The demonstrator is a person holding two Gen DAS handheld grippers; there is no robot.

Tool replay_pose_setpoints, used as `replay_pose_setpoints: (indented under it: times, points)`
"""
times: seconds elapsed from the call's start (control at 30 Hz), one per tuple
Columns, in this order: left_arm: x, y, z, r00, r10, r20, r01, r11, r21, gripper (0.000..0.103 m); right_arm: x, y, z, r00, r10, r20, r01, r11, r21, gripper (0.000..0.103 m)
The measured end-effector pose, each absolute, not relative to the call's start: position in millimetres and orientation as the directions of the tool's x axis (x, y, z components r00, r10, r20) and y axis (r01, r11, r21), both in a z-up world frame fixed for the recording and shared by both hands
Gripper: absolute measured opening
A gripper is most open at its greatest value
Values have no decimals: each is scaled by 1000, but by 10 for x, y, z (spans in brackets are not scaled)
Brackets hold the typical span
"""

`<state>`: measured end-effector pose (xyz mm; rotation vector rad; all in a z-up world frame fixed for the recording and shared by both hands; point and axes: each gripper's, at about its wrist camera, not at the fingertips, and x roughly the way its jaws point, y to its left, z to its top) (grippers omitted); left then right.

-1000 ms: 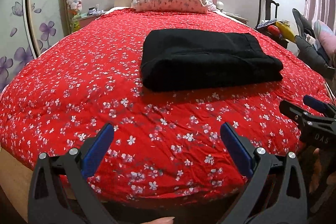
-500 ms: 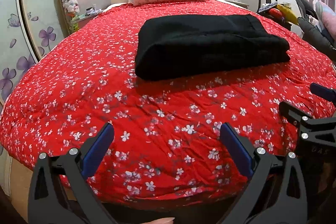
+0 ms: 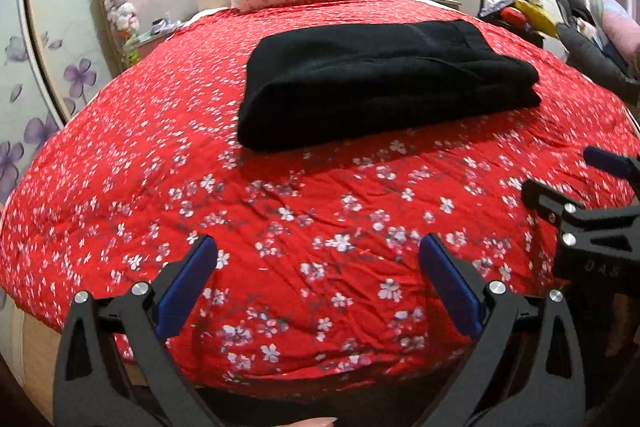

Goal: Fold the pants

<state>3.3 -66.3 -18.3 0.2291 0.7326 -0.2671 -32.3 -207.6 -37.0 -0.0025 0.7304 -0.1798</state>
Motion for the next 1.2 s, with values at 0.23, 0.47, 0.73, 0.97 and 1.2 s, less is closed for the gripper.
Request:
replay_pose_setpoints:
  times: [0.23, 0.47, 0.73, 0.97, 1.2]
  points:
    - [-14, -765, -205, 713, -168, -681, 345, 929, 132, 101, -317, -2125, -379, 723, -175, -668, 180, 982, -63, 102]
    - [-3, -732, -206, 705, -174, -687, 344, 932, 117, 101, -303, -2162, -380, 721, -173, -670, 178, 982, -61, 102]
    - [-1, -733, -204, 705, -174, -687, 344, 931, 117, 101, -292, -2191, -400, 719, -168, -674, 177, 983, -56, 102]
    - [1, -732, -201, 704, -174, -688, 344, 932, 117, 101, -293, -2192, -401, 719, -168, -674, 177, 983, -56, 102]
    - [13, -687, -224, 699, -179, -692, 345, 932, 108, 101, -292, -2193, -399, 719, -168, -674, 177, 983, -56, 102]
